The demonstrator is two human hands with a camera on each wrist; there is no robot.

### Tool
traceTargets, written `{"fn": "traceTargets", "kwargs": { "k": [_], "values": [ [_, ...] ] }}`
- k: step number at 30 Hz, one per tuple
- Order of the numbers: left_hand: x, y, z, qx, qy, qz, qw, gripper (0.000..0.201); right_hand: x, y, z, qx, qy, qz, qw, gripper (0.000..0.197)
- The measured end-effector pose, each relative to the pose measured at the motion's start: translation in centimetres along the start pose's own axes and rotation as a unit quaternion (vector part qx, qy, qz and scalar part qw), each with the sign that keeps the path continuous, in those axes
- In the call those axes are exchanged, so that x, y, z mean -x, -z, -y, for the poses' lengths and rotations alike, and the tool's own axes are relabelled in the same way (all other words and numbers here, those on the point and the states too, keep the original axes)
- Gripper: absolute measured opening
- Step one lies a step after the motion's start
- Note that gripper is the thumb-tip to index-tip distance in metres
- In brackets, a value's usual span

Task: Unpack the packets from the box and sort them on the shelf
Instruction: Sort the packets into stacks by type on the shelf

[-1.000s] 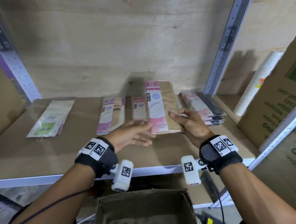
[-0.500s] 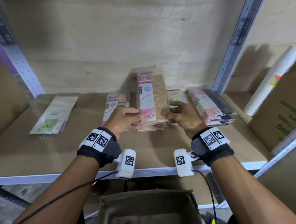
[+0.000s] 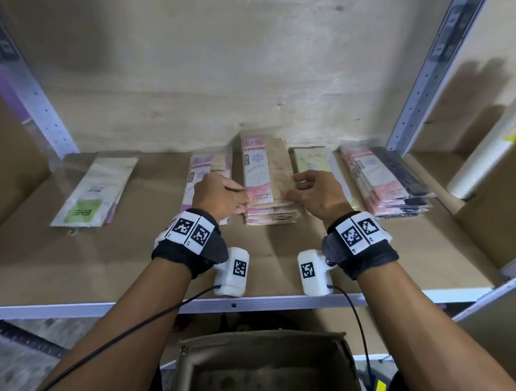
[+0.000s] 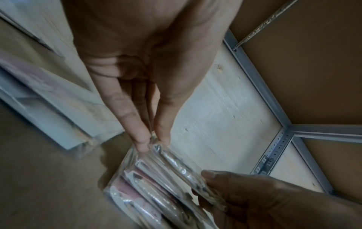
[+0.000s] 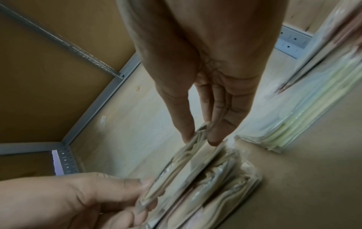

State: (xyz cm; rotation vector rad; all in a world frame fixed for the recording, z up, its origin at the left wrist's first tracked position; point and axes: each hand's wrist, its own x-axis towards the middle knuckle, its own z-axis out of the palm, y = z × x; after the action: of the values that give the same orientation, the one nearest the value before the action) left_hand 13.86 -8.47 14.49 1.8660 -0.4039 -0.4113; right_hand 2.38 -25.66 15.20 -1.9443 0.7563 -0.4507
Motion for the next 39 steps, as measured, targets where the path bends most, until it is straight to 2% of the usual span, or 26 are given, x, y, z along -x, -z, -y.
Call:
{"fn": "traceTargets", "kwargs": {
  "k": [6, 20, 26, 29, 32, 36, 39],
  "values": [
    [-0.2, -0.6, 0.4, -0.03, 0.0, 0.001, 1.0, 0.021, -0.2, -0.1, -0.2, 0.03, -0.007, -0.013, 0.999, 0.05],
    [-0.1, -0.9, 0.6, -0.096, -0.005, -0.012, 0.995, 0.01, 0.3, 0.2, -0.2, 0.075, -0.025, 0.029, 0.996, 0.053],
    [0.5, -0.5, -0.3, -0.14, -0.011, -0.05, 0.989, 0.017, 0.7, 1.1, 0.3, 0.066, -0.035, 0.021, 0.997, 0.068],
    [1.3, 0.1, -0.6, -0.188, -0.061, -0.104, 0.975, 0.018, 1.3, 1.8, 0.5, 0.042, -0.012, -0.007, 0.999, 0.057],
    [1.8, 1.3, -0.7, -0.155, -0.1, -0.114, 0.976, 0.017, 2.3, 1.8, 0.8, 0.007, 0.013, -0.014, 1.0, 0.036],
    [3.1, 3.3, -0.8, -0.119, -0.104, -0.117, 0.981, 0.019, 4.3, 0.3, 1.4, -0.071, 0.042, 0.036, 0.996, 0.003],
    [3.7, 5.9, -0.4, -0.094, -0.089, -0.131, 0.983, 0.018, 5.7, -1.3, 2.3, -0.094, 0.058, 0.084, 0.99, 0.003]
  ]
}}
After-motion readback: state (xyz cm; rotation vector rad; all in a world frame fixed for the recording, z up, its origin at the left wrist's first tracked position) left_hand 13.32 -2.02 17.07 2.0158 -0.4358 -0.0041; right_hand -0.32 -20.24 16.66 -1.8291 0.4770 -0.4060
